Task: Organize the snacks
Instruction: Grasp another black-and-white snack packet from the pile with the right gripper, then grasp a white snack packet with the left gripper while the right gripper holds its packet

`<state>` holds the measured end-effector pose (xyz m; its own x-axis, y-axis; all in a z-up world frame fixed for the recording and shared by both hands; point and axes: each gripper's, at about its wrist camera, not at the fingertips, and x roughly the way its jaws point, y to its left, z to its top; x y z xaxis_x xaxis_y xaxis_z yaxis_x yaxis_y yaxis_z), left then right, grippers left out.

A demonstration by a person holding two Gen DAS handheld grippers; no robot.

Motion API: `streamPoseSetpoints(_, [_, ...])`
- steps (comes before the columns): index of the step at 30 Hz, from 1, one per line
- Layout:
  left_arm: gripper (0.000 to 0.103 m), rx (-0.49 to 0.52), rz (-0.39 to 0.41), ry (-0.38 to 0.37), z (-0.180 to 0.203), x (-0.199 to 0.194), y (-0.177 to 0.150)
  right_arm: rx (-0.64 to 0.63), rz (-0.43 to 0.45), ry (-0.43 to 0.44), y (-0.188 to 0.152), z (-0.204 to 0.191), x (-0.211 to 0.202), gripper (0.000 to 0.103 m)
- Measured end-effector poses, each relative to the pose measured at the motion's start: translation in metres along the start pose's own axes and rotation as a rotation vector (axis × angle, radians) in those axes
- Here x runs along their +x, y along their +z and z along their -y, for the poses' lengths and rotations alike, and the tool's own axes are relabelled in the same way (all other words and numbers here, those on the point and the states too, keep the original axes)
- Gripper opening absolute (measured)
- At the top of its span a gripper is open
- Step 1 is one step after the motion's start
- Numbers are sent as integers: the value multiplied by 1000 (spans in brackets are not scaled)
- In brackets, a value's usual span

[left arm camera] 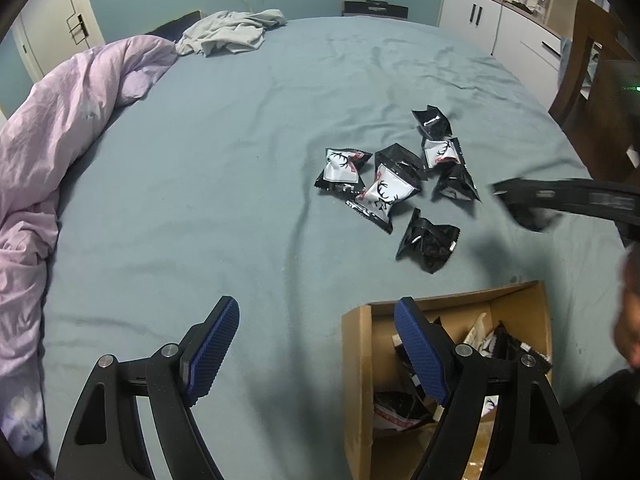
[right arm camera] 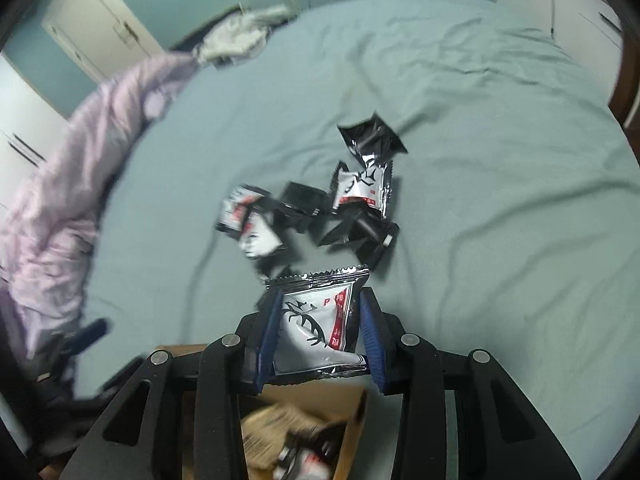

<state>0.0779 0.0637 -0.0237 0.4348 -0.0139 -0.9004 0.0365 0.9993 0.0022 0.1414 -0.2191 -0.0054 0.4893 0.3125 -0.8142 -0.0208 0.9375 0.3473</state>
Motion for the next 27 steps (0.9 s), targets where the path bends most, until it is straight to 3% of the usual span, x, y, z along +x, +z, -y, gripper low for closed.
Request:
streamPoseSetpoints(7, [81, -67, -17, -72, -7, 20, 5, 79, 161, 95, -72, 17, -69, 36])
streamPoseSetpoints(12, [82, 13, -23, -58, 3, 41, 37, 144, 160, 114, -130, 35, -75, 36])
streamPoseSetpoints(18, [84, 11, -55, 48, 7, 89, 83, 122, 148, 121, -115, 26, -64, 36])
streamPoseSetpoints(24, [84, 8, -51, 28, 8, 123, 111, 150, 95, 139, -92, 28, -31, 36])
streamPoseSetpoints(27, [84, -5, -97, -22, 6, 143, 124, 156, 58, 159, -83, 33, -15, 37])
